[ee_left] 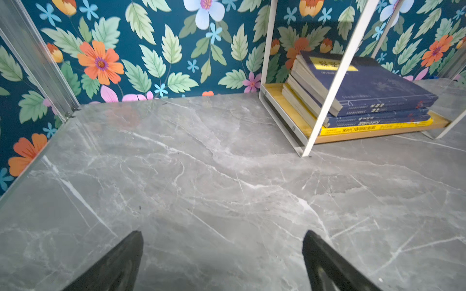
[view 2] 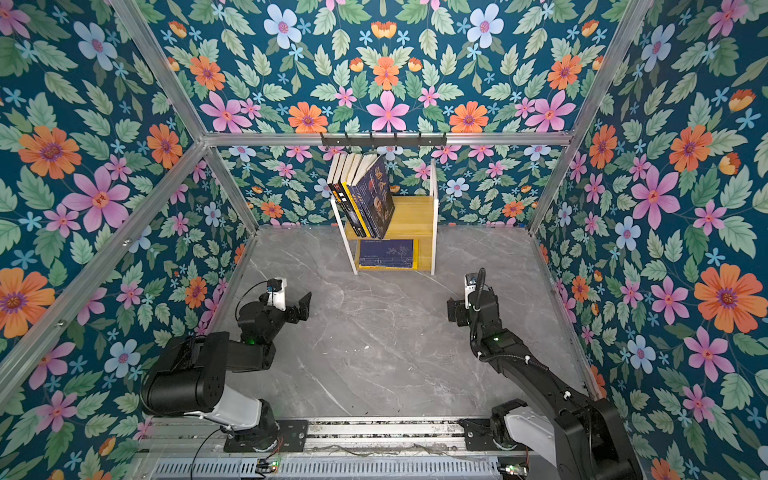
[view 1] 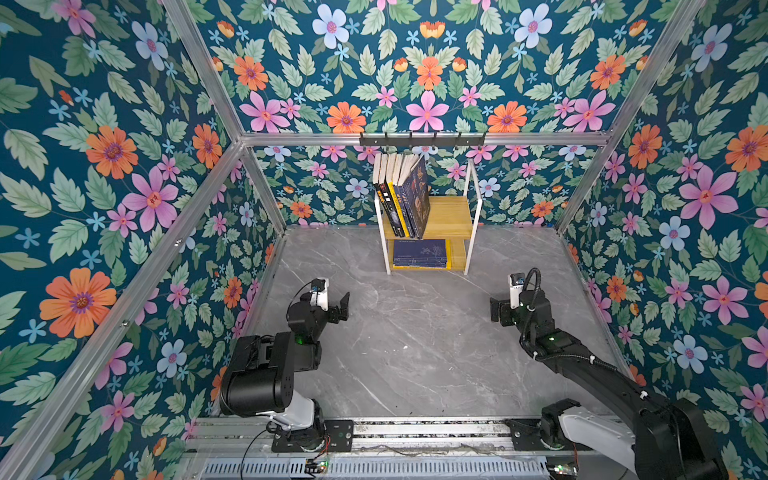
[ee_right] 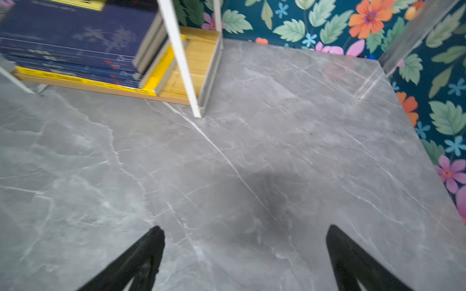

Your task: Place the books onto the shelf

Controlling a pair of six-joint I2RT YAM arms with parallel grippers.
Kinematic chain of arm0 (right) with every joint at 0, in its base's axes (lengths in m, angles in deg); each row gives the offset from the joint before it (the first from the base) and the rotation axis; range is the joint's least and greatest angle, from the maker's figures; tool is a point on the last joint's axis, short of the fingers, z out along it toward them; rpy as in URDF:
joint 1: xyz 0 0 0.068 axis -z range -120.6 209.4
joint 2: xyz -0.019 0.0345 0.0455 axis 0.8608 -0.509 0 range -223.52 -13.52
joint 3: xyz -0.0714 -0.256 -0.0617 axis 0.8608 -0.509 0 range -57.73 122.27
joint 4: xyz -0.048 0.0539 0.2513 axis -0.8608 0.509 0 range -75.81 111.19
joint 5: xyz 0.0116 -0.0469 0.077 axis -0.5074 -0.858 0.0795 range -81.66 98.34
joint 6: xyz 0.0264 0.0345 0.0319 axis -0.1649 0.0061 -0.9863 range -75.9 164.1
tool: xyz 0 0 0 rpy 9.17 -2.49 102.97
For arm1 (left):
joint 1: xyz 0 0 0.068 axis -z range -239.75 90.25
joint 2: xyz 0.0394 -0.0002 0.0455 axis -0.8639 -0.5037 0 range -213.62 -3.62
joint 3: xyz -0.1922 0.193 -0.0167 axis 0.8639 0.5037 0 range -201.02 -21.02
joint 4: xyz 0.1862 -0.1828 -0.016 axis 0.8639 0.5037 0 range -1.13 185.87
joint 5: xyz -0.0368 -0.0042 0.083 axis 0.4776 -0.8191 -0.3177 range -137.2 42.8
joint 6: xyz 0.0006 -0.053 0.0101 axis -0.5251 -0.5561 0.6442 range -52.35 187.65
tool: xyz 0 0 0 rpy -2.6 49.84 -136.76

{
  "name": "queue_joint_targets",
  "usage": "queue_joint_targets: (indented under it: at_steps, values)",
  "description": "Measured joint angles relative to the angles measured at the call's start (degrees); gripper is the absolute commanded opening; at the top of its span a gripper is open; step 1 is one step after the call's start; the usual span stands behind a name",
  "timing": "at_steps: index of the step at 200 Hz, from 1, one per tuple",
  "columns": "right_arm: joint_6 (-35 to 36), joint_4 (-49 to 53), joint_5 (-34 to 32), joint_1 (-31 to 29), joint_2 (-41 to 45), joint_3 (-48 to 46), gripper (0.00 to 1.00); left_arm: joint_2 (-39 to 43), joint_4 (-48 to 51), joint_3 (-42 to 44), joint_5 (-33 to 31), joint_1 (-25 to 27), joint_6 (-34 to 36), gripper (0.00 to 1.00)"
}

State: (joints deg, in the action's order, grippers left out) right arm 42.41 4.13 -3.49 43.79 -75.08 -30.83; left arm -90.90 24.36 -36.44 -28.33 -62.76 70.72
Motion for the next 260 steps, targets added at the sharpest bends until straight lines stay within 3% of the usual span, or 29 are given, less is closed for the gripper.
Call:
queue_joint_targets:
  at_steps: [58, 94, 127, 197, 260]
  values:
    - [0.9, -12.48, 4.2, 8.85, -2.49, -5.44, 0.99, -4.52, -3.69, -0.37, -8.48, 0.39, -1.9, 1.0]
    - [1.42, -18.32, 6.67, 13.88, -3.45, -7.72, 0.99, -4.68, -4.81, -0.59, -9.66, 0.74, -2.27, 1.0]
    - [-2.25, -24.35, 10.4, 20.44, -7.78, -8.96, 0.99, -4.68, -4.81, -0.59, -10.08, 0.68, -2.58, 1.0]
    - [-4.07, -37.29, 14.64, 21.07, -20.39, -11.19, 0.99, -4.68, -4.83, -0.59, -10.14, 0.68, -2.58, 1.0]
    - [-3.85, -39.41, 14.16, 19.52, -20.65, -10.01, 0.99, -4.68, -4.85, -0.59, -10.14, 0.68, -2.58, 1.0]
